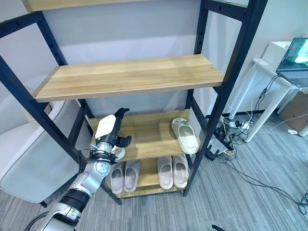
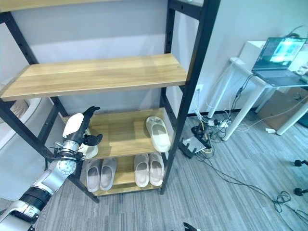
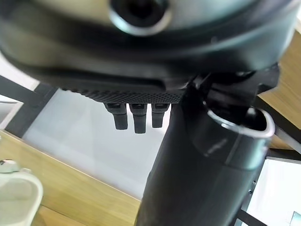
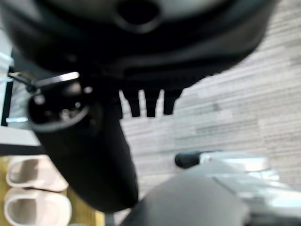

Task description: Arrange the slippers neatly on the shoe rack.

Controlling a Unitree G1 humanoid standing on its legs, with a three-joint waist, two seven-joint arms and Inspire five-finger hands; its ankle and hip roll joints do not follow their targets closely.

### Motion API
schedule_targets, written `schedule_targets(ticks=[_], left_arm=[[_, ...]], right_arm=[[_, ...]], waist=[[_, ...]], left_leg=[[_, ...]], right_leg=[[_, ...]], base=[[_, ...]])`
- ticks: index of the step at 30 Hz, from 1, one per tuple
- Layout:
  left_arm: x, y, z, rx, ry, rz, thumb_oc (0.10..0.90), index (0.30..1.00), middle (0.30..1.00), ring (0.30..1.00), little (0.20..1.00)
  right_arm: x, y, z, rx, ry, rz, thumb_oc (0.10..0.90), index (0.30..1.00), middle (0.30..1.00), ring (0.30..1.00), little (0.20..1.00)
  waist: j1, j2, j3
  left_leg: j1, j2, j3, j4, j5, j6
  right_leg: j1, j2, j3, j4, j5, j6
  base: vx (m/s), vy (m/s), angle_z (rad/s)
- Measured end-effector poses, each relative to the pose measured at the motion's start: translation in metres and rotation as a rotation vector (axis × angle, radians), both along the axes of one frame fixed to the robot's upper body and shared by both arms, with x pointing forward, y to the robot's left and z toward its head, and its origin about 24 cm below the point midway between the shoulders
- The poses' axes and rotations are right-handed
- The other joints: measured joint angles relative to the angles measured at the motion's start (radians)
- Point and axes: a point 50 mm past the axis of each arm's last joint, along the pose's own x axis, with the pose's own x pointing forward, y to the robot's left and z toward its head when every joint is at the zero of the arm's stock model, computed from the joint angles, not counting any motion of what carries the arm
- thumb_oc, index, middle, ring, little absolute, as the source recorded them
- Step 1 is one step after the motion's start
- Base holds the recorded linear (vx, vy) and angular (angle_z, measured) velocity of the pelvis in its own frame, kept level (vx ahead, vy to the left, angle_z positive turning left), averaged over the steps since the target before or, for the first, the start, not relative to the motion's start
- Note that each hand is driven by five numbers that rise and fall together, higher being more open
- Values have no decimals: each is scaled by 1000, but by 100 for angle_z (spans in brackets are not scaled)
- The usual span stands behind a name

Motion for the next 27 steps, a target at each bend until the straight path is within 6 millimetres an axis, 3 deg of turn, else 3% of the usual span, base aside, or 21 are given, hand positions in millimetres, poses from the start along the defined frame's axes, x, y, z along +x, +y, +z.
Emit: schedule_targets(ticks=[9,14,27], left_arm=[[-2,1,-20,91,92,13,800,900,900,900,900],[5,-3,-19,146,89,-4,800,900,900,900,900],[15,16,-2,213,24,78,800,900,900,900,900]], right_arm=[[-2,-2,0,-5,4,-1,800,900,900,900,900],[1,-3,1,-8,-4,1,800,900,900,900,900],[8,-4,2,-20,-24,7,800,900,900,900,900]], waist=[[-9,15,-21],[-11,14,-21],[-7,16,8]], left_leg=[[-38,0,28,-4,2,-1],[-72,-2,30,-2,8,1],[-109,-2,34,-4,8,1]], right_leg=[[-53,0,25,0,14,2],[-87,-2,28,0,19,2],[-127,-1,29,0,20,4]], base=[[-4,21,-9],[1,1,-1],[11,-1,0]])
